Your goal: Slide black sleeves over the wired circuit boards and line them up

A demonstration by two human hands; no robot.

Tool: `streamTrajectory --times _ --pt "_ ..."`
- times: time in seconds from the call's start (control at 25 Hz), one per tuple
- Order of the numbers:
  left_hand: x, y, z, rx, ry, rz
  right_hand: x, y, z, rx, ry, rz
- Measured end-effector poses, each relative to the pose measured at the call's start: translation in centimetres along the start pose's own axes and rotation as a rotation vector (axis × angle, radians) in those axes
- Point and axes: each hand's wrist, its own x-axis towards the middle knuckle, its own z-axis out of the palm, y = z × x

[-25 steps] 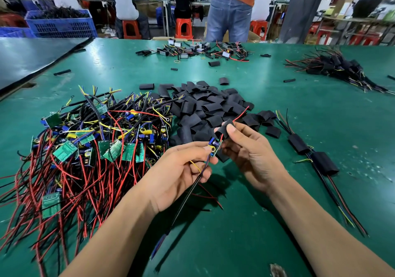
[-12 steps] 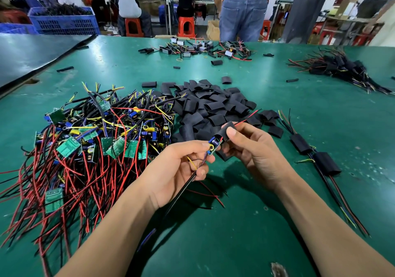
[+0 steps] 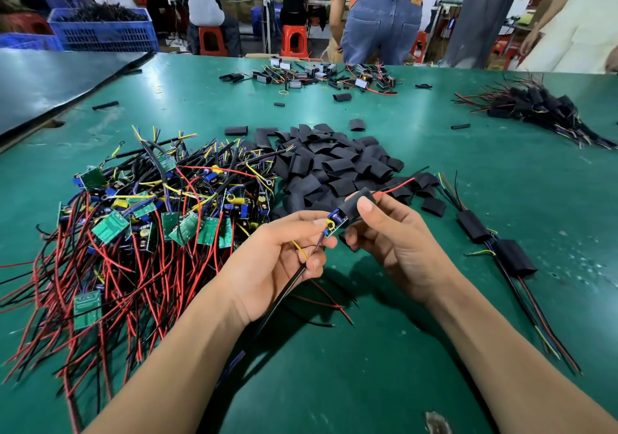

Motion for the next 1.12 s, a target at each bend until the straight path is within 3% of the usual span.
streamTrajectory --times 0.52,0.8,1.12 --pt "0.2 0.0 -0.5 -0.030 -0.007 -0.015 -0.2 0.0 0.1 -0.100 -0.002 -0.050" --pt "0.7 -1.1 -0.1 0.281 0.182 0.190 0.3 0.2 -0.2 -0.074 0.082 0.051" --pt "0.5 -1.4 0.1 0.434 0.257 0.331 0.3 0.2 -0.5 -0.040 0.018 0.133"
